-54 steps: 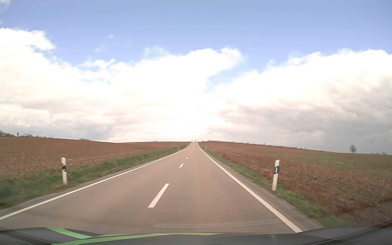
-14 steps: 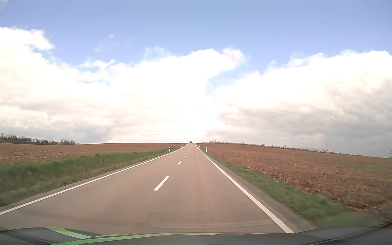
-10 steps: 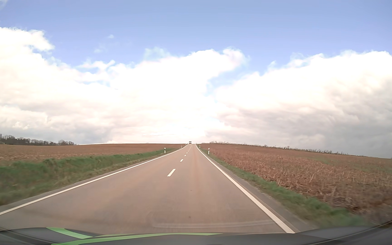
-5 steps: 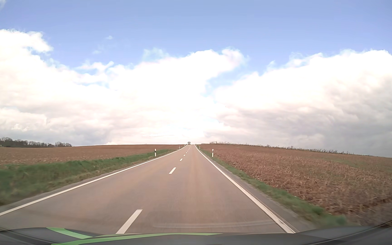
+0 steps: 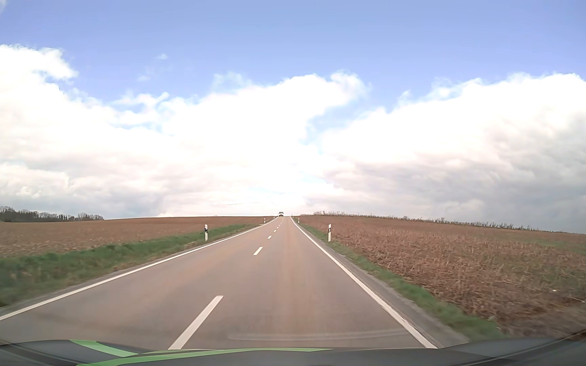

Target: Follow the waypoints while adhering to traffic rules and regulations

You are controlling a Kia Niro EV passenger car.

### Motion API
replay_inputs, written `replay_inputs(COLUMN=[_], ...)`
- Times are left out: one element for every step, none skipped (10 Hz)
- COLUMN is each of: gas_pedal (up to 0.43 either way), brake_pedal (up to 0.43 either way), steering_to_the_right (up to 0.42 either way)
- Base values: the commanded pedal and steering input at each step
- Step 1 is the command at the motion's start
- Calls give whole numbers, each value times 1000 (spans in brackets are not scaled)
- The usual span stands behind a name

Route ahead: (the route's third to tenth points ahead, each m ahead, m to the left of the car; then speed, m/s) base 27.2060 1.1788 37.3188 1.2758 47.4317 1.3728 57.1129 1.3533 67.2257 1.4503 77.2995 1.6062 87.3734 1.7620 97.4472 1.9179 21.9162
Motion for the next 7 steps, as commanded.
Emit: replay_inputs(gas_pedal=[339,339,350,350,350,350,350], brake_pedal=[0,0,0,0,0,0,0], steering_to_the_right=[-1,-1,-1,-2,-3,-4,-4])
